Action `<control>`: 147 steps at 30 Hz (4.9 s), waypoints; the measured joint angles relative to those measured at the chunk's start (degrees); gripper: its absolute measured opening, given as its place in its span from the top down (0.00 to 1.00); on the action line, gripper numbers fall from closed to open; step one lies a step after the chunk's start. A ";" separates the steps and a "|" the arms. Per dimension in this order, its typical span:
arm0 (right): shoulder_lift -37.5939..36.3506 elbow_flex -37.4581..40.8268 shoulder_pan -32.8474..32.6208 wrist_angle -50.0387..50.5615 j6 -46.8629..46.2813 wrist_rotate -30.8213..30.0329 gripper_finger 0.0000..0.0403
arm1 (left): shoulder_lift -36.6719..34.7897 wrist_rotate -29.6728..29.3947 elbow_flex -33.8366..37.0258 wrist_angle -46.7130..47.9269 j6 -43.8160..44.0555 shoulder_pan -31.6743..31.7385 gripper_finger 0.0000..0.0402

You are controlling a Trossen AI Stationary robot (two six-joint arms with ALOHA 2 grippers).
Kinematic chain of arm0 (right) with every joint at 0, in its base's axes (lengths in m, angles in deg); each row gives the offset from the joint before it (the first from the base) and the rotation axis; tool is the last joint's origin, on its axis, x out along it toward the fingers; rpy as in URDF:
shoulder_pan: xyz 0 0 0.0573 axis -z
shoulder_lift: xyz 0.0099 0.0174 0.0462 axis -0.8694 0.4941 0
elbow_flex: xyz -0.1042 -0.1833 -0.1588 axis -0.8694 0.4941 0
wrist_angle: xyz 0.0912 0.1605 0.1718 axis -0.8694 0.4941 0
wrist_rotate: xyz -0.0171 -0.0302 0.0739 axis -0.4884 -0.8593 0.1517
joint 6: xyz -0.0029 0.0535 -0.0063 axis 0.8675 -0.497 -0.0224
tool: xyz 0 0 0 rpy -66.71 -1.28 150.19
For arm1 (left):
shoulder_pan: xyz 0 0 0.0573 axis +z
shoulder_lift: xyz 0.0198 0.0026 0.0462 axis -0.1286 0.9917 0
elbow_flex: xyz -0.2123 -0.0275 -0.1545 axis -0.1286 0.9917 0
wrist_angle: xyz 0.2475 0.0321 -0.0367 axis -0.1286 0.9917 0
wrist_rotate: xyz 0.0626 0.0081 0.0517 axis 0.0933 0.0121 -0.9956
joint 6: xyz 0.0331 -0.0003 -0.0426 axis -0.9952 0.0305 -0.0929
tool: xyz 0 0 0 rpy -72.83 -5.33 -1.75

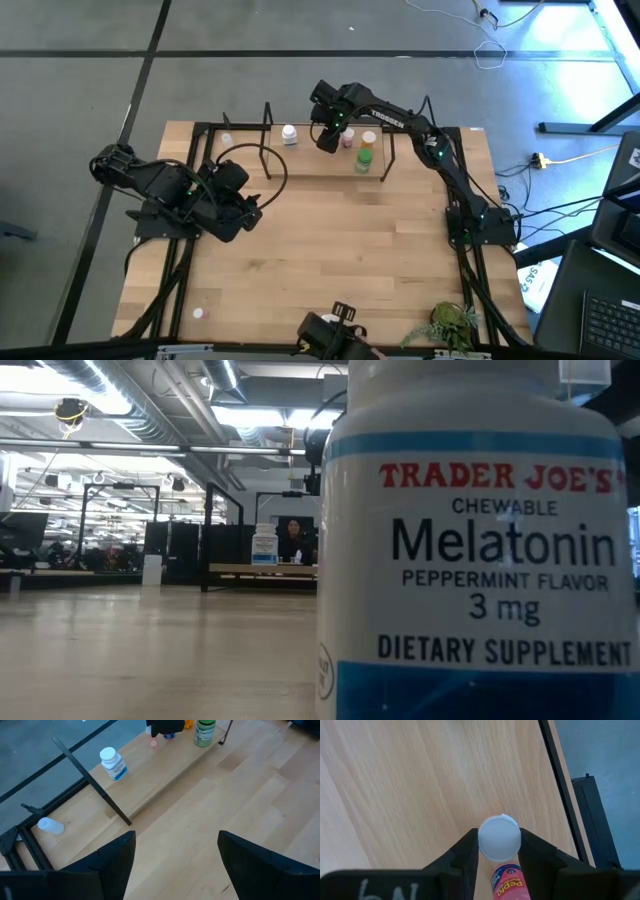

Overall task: Pick and place medicine bottles onto shelf by color
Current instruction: Put the right pink pill bottle on the shelf, then put the white and blue pill bottle on the shelf

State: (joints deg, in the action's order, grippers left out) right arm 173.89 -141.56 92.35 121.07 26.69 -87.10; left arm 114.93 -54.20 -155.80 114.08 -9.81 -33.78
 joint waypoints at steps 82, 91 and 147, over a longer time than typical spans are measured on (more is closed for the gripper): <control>-14.68 -1.25 -4.63 2.34 7.81 0.04 0.60 | -0.02 7.07 0.00 1.60 3.44 -2.22 0.31; -20.11 -1.27 -12.22 2.73 9.70 6.20 0.60 | -0.04 9.29 0.00 3.48 12.34 -9.60 0.31; -21.55 -0.22 -51.71 3.71 -18.37 13.39 0.60 | 8.36 21.74 0.00 2.56 16.55 -39.59 0.31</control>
State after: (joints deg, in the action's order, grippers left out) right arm 152.34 -141.78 40.64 124.78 8.32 -73.71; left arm 123.29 -32.47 -155.80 116.64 6.73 -73.36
